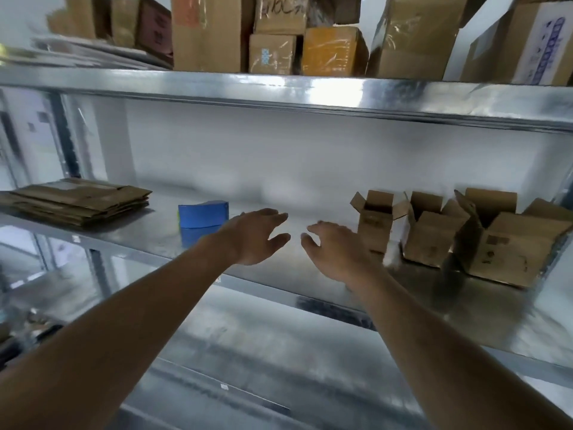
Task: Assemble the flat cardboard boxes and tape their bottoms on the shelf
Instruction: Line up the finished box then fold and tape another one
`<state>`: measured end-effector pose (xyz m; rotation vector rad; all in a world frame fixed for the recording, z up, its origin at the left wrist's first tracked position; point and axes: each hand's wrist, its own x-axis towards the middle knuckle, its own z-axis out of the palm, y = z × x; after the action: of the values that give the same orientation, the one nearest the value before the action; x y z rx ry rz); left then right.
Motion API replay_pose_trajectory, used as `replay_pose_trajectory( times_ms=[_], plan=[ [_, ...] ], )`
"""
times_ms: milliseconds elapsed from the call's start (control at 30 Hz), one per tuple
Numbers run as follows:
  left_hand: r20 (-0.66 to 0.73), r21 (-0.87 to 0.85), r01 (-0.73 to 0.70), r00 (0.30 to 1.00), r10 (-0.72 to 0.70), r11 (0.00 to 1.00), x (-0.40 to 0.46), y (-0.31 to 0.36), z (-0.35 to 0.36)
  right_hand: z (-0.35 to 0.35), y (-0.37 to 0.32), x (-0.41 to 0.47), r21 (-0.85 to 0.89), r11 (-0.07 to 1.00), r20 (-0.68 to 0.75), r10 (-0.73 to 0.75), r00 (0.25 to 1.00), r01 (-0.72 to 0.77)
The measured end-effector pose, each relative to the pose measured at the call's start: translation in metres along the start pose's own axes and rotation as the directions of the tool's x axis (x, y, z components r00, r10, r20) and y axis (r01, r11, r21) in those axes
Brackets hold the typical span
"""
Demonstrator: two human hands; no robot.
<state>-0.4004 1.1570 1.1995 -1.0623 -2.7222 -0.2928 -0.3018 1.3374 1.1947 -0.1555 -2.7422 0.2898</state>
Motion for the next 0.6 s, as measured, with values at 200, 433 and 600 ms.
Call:
replay_pose_trajectory(
  times_ms=[200, 433, 600],
  plan=[
    [-0.056, 0.026, 0.106, 0.993, -0.105, 0.994, -0.042, -0.070, -0.017, 0.027, -0.078, 0.020, 0.030, 0.994, 0.031, -0.104, 0.994, 0.103],
    [-0.091, 0.056, 0.162, 0.984, -0.156, 0.985, -0.093, -0.183, -0.038, 0.075, -0.187, 0.060, 0.102, 0.982, 0.044, -0.162, 0.986, 0.157],
    [-0.085, 0.100, 0.164, 0.984, -0.156, 0.981, -0.121, -0.266, -0.052, 0.109, -0.266, 0.084, 0.171, 0.969, 0.041, -0.190, 0.981, 0.181]
  ],
)
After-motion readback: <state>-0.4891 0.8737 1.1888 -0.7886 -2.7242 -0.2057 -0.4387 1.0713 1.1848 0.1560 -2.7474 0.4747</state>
